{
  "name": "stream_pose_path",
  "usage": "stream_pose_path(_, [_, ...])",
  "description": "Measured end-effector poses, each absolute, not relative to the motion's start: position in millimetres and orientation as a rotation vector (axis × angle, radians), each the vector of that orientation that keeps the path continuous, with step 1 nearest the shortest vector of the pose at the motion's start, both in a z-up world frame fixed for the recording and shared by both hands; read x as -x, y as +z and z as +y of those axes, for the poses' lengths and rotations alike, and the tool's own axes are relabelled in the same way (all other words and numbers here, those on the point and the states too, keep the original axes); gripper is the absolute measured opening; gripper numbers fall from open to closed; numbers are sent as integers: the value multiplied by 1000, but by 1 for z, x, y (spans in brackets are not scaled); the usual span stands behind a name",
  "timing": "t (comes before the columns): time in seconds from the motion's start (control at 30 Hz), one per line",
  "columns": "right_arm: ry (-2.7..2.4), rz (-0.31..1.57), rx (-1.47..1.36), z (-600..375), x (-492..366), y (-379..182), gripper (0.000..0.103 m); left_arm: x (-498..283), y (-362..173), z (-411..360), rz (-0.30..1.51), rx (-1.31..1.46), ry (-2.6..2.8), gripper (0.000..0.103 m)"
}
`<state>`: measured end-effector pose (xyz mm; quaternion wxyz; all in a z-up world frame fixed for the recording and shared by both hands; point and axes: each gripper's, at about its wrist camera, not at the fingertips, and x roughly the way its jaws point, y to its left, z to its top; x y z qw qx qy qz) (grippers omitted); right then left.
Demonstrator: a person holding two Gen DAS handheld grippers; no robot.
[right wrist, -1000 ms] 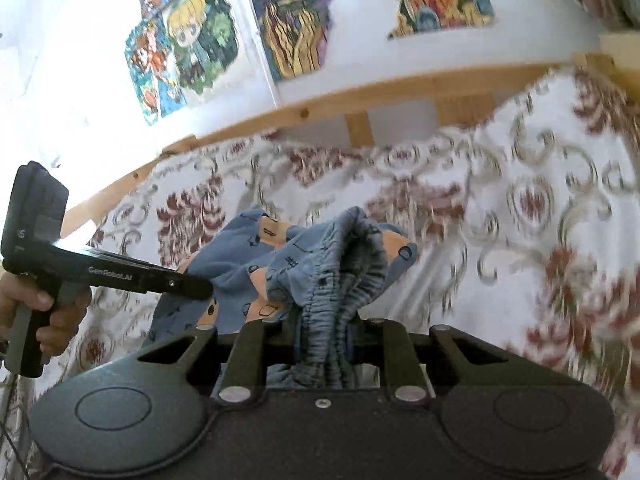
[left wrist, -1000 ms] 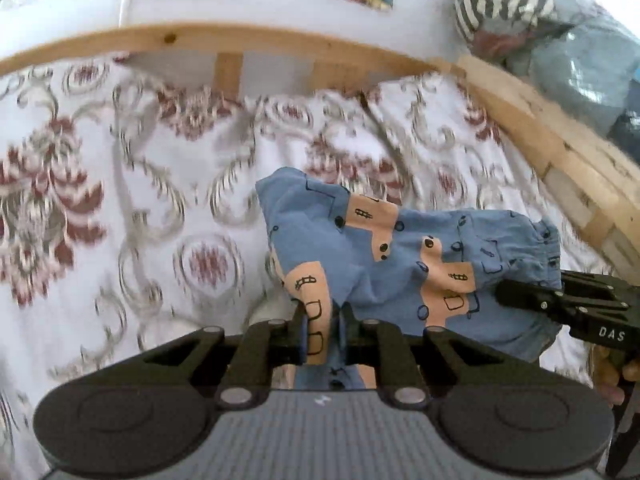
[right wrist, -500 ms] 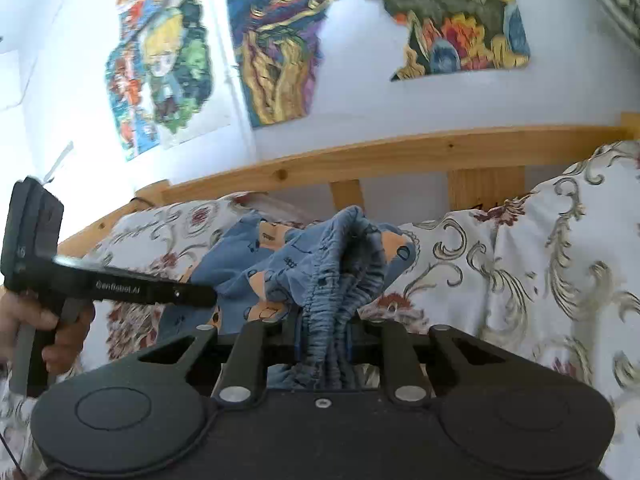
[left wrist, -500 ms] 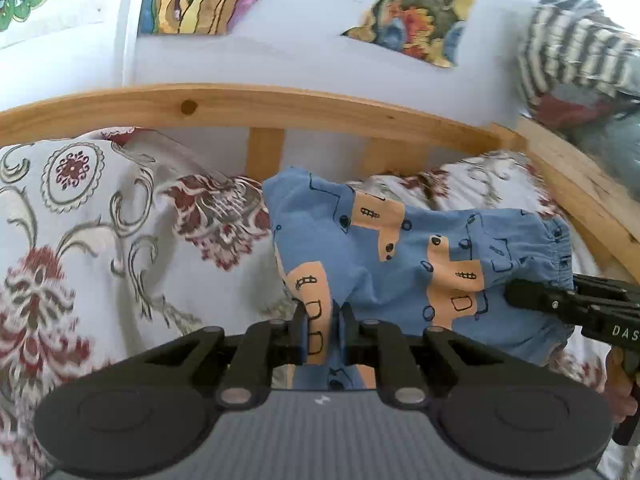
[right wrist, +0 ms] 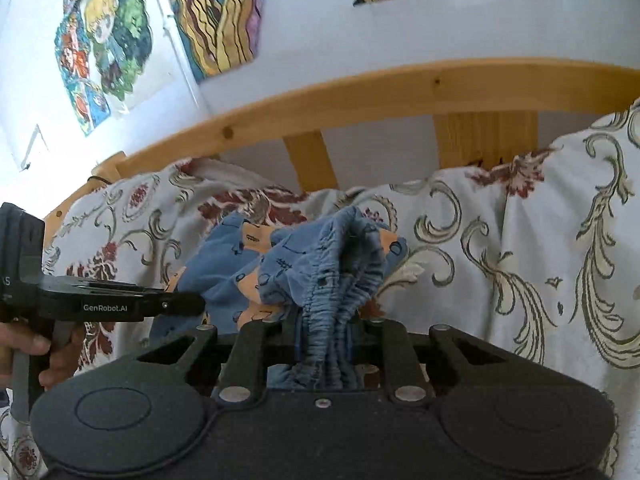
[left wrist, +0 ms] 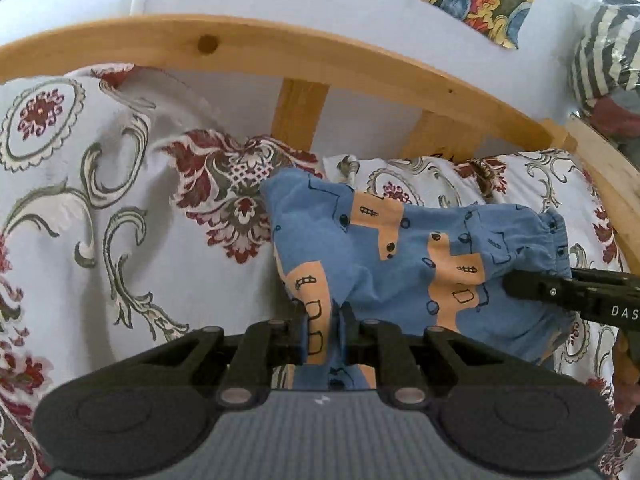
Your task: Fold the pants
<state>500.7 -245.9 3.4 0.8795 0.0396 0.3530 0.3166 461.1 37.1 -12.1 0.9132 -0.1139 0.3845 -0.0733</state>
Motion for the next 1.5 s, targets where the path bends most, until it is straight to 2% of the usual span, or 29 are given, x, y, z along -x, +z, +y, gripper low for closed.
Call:
stream_pose_path(0.17, [630,749,-85,-246,-503,-8,21,-466,-17,37,805,220,-147,17])
stream_pose_path(0.23, [615,754,-82,-245,-504,-11,24,-467,-19,36,809,207,-139,22])
stream_pose_path(0.27, [608,755,-82,-245,-504,-12,27,-466,-19,36,810,202,-136,23])
stream_pose_path(0.33, [588,753,-76,-245,-502,-13,36,-465,-18,35,811,190,-124,32])
stream_pose_path(0.4, [571,743,-83,-247,-498,-11,43,-461,-16,36,809,188,-107,33])
stream_pose_path(0.43, [570,737,-92,-250,-496,-11,46,-459,-15,36,803,190,-103,36])
stream_pose_path(0.47, [564,727,-99,-251,-492,-10,55,-455,-13,36,797,194,-102,40])
stream_pose_path(0.5, [554,715,-100,-253,-488,-8,64,-452,-12,36,790,198,-98,55])
stream_pose_path(0.53, [550,698,-97,-254,-481,-7,67,-446,-9,36,771,204,-84,68])
stream_pose_path(0.6, [544,666,-86,-255,-466,-4,78,-432,-4,35,731,204,-68,71])
stream_pose_path(0.67, [538,640,-78,-255,-449,-1,81,-421,2,32,713,196,-80,72])
stream_pose_path(0.73, [534,619,-78,-253,-433,2,83,-407,8,28,692,190,-68,82])
stream_pose_path(0.8, [528,590,-74,-252,-417,7,88,-394,15,25,664,189,-70,87])
stream_pose_path(1.13, [469,484,-52,-255,-356,37,102,-327,42,23,559,206,11,103])
stream_pose_path(1.5, [395,421,-31,-267,-254,43,102,-226,34,18,496,218,117,103])
